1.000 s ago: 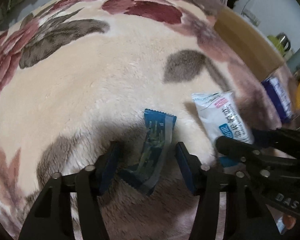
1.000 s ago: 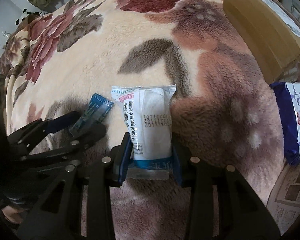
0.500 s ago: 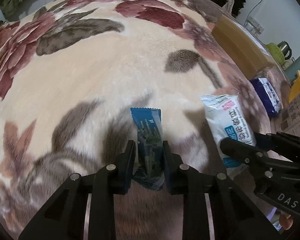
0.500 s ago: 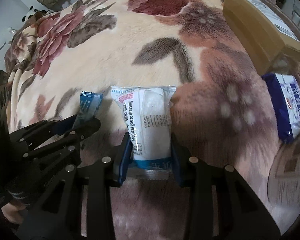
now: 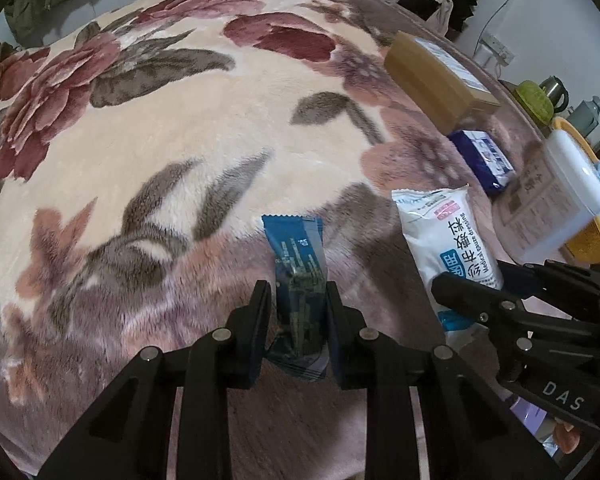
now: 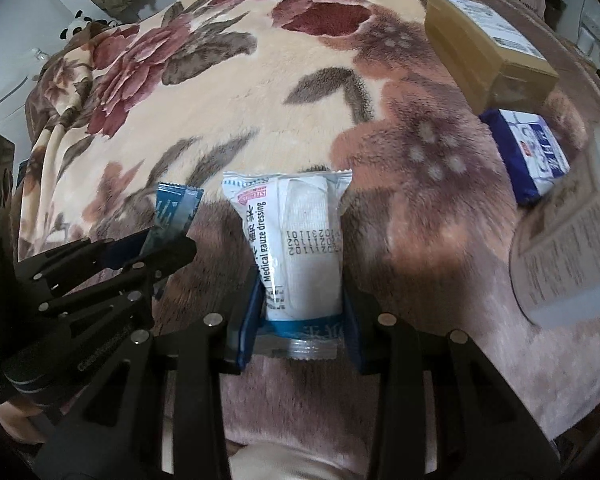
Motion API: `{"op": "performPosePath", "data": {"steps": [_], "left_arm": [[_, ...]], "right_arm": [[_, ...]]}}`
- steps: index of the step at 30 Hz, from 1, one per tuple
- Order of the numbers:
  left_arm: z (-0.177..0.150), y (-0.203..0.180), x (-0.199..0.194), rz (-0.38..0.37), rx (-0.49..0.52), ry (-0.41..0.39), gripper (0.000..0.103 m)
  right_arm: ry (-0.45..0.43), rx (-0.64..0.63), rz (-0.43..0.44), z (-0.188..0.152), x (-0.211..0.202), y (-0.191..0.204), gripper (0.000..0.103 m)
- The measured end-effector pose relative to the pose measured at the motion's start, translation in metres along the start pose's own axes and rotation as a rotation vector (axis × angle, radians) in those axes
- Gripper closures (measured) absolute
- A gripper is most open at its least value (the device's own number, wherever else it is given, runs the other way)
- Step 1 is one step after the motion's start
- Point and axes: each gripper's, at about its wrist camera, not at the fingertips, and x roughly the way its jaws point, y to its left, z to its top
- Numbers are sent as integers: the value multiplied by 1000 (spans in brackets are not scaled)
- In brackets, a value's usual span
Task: Organize soft objects
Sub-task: 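Lift the snack bar and gauze packet and carry both toward the orange basket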
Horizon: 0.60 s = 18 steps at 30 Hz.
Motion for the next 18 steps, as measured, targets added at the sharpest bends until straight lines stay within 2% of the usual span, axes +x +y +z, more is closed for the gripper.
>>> {"op": "performPosePath", "data": {"steps": [18], "left_arm": [[-14,-48,-56,14,66,-31,76]], "right_arm": [[-67,-24,2,-30,-59,-1,66]]}}
